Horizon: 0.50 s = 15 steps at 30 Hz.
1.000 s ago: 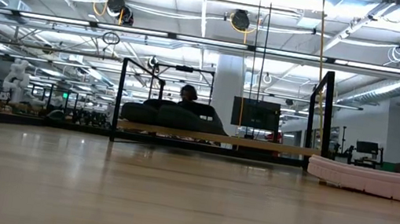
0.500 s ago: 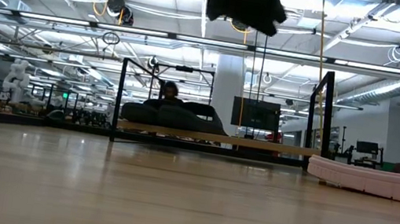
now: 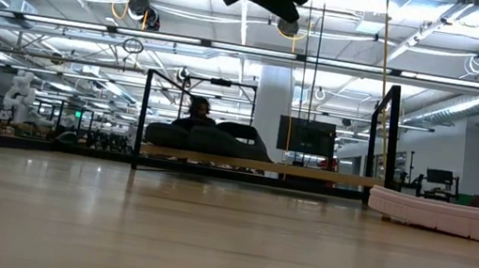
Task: Pick and place slides into the shelf
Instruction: Put the top pink slipper on the shelf
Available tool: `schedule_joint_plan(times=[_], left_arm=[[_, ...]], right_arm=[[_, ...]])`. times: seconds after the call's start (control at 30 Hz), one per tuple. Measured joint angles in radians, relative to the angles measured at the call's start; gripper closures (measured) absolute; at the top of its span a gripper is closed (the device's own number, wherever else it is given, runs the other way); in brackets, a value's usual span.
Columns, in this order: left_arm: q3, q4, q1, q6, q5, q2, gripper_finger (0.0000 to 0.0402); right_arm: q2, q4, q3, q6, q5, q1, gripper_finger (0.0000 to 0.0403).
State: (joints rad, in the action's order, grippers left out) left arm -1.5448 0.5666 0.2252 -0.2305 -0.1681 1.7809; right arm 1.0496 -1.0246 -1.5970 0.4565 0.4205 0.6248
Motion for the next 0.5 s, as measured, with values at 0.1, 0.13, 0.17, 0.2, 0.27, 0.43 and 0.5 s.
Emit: schedule_joint_plan(times=[0.1, 0.13, 0.17, 0.2, 0.27, 0.43, 0.5], left_arm=[[0.000, 0.005, 0.008, -0.018, 0.005, 0.004, 0.0254], [0.000, 0.006, 0.009, -0.020, 0.005, 0.004, 0.0254], [0.000, 0.005, 0.012, -0.022, 0.005, 0.004, 0.0254], [0.000, 0.004, 0.013, -0.025, 0.005, 0.003, 0.0254], [0.000, 0.004, 0.013, -0.035, 0.004, 0.003, 0.0254], [0.000, 0.000, 0.013, -0.046, 0.004, 0.003, 0.0254], [0.000, -0.009, 0.013, -0.046, 0.003, 0.003, 0.0254]], right_arm=[[0.011, -0.223, 0.001, 0.241, -0.111, 0.000, 0.0282], [0.017, -0.275, 0.004, 0.312, -0.157, 0.000, 0.0282], [0.021, -0.313, 0.015, 0.373, -0.208, 0.000, 0.0282], [0.023, -0.337, 0.031, 0.425, -0.260, 0.000, 0.0282], [0.024, -0.354, 0.076, 0.519, -0.355, 0.000, 0.0282], [0.013, -0.331, 0.209, 0.768, -0.477, 0.005, 0.0282], [0.008, -0.333, 0.266, 0.871, -0.548, 0.012, 0.0282]])
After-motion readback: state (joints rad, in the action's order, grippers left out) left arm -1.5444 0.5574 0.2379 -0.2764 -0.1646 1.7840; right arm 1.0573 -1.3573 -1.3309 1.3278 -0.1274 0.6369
